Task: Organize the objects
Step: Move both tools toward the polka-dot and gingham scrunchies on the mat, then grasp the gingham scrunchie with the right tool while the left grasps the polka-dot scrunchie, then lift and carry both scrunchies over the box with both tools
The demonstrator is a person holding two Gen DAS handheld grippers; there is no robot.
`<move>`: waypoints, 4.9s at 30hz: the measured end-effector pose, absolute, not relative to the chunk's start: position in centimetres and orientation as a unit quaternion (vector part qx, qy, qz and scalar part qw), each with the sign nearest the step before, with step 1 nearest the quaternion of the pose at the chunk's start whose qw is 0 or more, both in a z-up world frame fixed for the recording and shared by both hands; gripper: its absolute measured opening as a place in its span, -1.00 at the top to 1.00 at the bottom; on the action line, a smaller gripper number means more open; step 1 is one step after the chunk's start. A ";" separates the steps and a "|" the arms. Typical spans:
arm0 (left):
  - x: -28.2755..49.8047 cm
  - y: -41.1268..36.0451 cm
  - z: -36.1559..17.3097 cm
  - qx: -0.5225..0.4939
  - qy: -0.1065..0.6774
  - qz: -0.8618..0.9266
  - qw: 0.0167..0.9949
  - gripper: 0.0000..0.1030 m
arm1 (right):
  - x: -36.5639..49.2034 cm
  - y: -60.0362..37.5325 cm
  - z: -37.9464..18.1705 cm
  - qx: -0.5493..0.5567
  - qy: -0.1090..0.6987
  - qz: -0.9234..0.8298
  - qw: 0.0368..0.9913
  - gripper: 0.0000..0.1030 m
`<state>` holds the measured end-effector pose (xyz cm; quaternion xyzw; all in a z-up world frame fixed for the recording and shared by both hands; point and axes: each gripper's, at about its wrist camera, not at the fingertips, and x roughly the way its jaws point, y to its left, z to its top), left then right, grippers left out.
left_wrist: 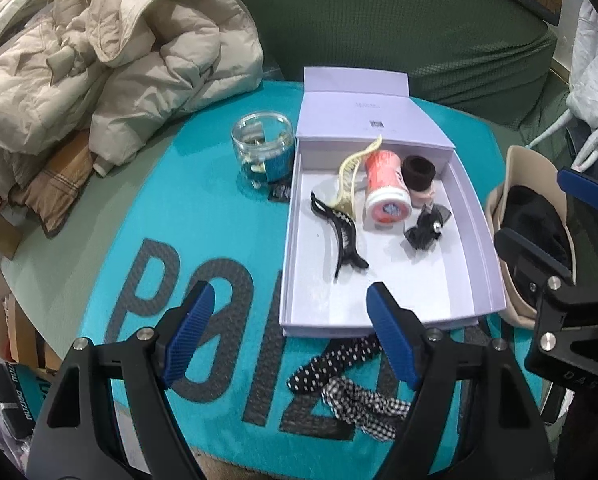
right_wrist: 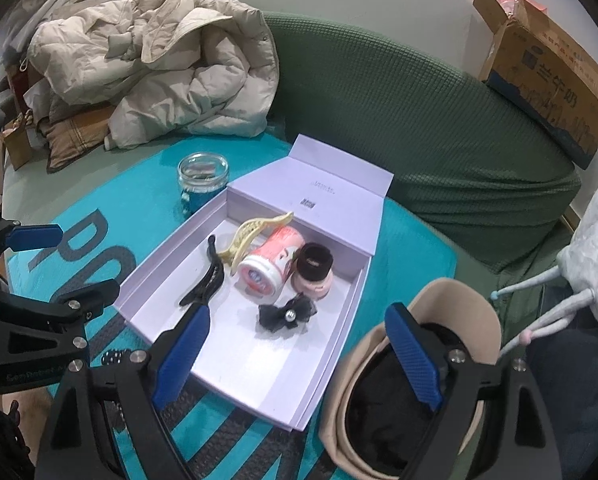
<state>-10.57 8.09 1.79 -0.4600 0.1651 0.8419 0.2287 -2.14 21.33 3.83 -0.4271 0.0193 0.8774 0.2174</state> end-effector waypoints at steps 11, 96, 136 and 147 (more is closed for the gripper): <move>-8.5 6.8 -0.1 -0.480 0.161 0.832 0.230 -0.51 | -0.5 19.5 2.7 -0.437 0.016 0.875 0.207 -0.75; -6.3 6.1 -9.1 -0.490 0.127 0.813 0.289 -0.50 | 3.4 15.6 -10.7 -0.542 0.086 0.835 0.028 0.38; -3.0 6.4 -9.8 -0.539 0.116 0.756 0.353 0.57 | 3.6 15.7 -11.1 -0.521 0.087 0.848 0.039 0.04; -2.1 6.9 -9.9 -0.516 0.134 0.765 0.361 0.48 | 3.3 14.7 -11.2 -0.516 0.077 0.853 0.018 0.36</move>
